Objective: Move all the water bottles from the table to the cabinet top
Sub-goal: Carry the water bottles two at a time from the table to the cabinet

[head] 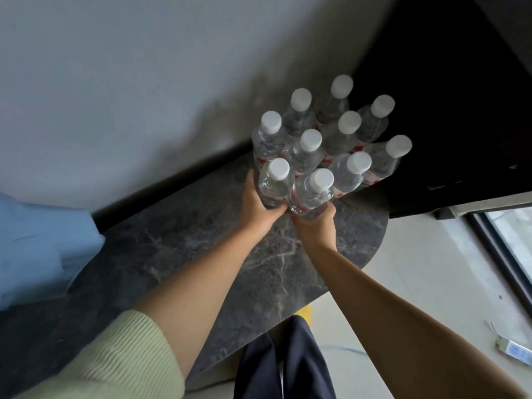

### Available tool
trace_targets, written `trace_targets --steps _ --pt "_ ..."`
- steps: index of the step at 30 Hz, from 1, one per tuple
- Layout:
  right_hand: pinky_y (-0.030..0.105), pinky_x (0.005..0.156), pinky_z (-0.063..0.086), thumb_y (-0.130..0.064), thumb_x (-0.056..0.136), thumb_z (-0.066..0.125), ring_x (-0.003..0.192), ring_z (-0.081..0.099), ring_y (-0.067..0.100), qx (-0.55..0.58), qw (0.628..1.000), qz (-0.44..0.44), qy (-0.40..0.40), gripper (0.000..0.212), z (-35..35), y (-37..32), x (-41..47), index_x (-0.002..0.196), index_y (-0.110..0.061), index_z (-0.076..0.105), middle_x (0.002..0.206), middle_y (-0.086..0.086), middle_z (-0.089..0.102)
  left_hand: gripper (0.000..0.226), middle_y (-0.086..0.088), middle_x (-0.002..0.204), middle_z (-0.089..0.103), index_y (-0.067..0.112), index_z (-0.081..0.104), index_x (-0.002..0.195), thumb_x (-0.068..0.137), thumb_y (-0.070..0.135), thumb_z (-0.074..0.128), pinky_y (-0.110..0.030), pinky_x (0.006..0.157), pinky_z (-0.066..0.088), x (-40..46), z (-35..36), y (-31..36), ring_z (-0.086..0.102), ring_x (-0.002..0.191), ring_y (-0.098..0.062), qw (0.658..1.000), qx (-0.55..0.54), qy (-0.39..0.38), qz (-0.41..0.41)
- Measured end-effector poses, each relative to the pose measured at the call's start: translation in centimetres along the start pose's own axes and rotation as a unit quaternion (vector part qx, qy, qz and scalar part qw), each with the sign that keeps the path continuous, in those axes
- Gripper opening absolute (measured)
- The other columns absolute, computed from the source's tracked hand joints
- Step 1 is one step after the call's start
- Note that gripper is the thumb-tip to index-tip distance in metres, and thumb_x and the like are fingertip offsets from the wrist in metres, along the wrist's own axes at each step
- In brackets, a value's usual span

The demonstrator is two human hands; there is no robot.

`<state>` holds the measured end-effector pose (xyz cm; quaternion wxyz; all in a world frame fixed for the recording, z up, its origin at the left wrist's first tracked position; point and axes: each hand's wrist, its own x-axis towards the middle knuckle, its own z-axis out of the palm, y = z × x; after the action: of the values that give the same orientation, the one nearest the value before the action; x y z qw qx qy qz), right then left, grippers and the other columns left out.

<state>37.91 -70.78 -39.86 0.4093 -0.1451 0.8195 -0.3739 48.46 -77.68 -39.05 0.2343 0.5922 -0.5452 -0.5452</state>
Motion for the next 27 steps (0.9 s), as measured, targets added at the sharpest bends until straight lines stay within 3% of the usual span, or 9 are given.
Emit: trace_targets --steps 2,5,7,12,15,19,23,27 --pt "0.039 0.090 0.051 -0.023 0.074 0.076 0.109 0.060 0.024 -0.025 0.999 0.021 -0.017 0.073 -0.8 -0.1 -0.9 0.135 -0.012 0.037 0.124 0.004 0.059 0.104 -0.007 0.153 0.032 0.010 0.014 0.151 0.072 0.005 0.081 -0.023 0.113 0.029 -1.1 -1.0 0.3 0.035 0.138 -0.014 0.998 0.047 -0.010 -0.039" --pt "0.036 0.077 0.052 -0.017 0.073 0.071 0.106 0.060 0.027 -0.070 0.997 0.021 -0.039 0.062 -3.3 -1.5 -3.0 0.130 -0.011 0.046 0.123 0.007 0.059 0.101 -0.012 0.155 0.029 0.017 0.009 0.153 0.079 0.016 0.077 -0.039 0.115 0.031 -3.3 -3.1 2.0 0.033 0.141 -0.023 0.989 0.118 -0.036 -0.080" --pt "0.032 0.077 0.047 -0.021 0.076 0.072 0.110 0.055 0.026 -0.117 0.992 0.009 -0.046 0.066 -5.2 -3.1 -4.6 0.134 -0.014 0.041 0.129 0.007 0.052 0.094 -0.012 0.152 0.035 0.018 0.013 0.153 0.082 0.024 0.074 -0.037 0.111 0.036 -4.8 -4.4 3.6 0.038 0.138 -0.024 0.982 0.159 -0.059 -0.084" --pt "0.041 0.098 0.046 -0.020 0.081 0.068 0.124 0.048 0.033 -0.266 0.955 -0.087 -0.099 0.069 -9.3 -9.5 -9.0 0.142 -0.014 0.036 0.137 0.014 0.044 0.067 -0.009 0.142 0.048 0.018 0.036 0.144 0.087 0.033 0.068 -0.022 0.091 0.037 -9.0 -7.8 9.5 0.048 0.129 -0.020 0.971 0.217 -0.092 -0.041" --pt "0.045 0.105 0.040 -0.028 0.086 0.066 0.131 0.040 0.035 -0.378 0.905 -0.145 -0.131 0.072 -10.7 -13.2 -11.2 0.146 -0.012 0.029 0.144 0.016 0.040 0.055 -0.008 0.139 0.051 0.015 0.045 0.138 0.089 0.032 0.065 -0.025 0.095 0.040 -11.4 -10.3 12.8 0.049 0.128 -0.020 0.961 0.265 -0.084 0.007" --pt "0.050 0.110 0.033 -0.033 0.087 0.062 0.130 0.043 0.032 -0.491 0.834 -0.207 -0.141 0.054 -11.9 -16.5 -13.4 0.134 -0.014 0.044 0.137 0.011 0.045 0.052 -0.009 0.139 0.050 0.015 0.046 0.137 0.091 0.033 0.061 -0.042 0.102 0.044 -14.1 -13.3 15.0 0.049 0.127 -0.025 0.926 0.366 -0.068 0.062" --pt "0.051 0.111 0.032 -0.029 0.089 0.058 0.132 0.041 0.030 -0.574 0.759 -0.262 -0.162 0.056 -12.0 -19.0 -14.7 0.140 -0.015 0.037 0.143 0.010 0.040 0.055 -0.009 0.138 0.051 0.016 0.044 0.140 0.091 0.036 0.059 -0.041 0.103 0.043 -16.3 -15.2 16.2 0.049 0.126 -0.026 0.910 0.408 -0.043 0.061" --pt "0.050 0.106 0.039 -0.027 0.091 0.054 0.127 0.047 0.030 -0.606 0.691 -0.351 -0.176 0.047 -11.1 -21.4 -15.6 0.134 -0.014 0.043 0.138 0.011 0.047 0.053 -0.007 0.135 0.052 0.017 0.044 0.139 0.091 0.037 0.056 -0.041 0.101 0.043 -18.1 -16.2 17.8 0.050 0.122 -0.027 0.902 0.429 0.008 0.053"
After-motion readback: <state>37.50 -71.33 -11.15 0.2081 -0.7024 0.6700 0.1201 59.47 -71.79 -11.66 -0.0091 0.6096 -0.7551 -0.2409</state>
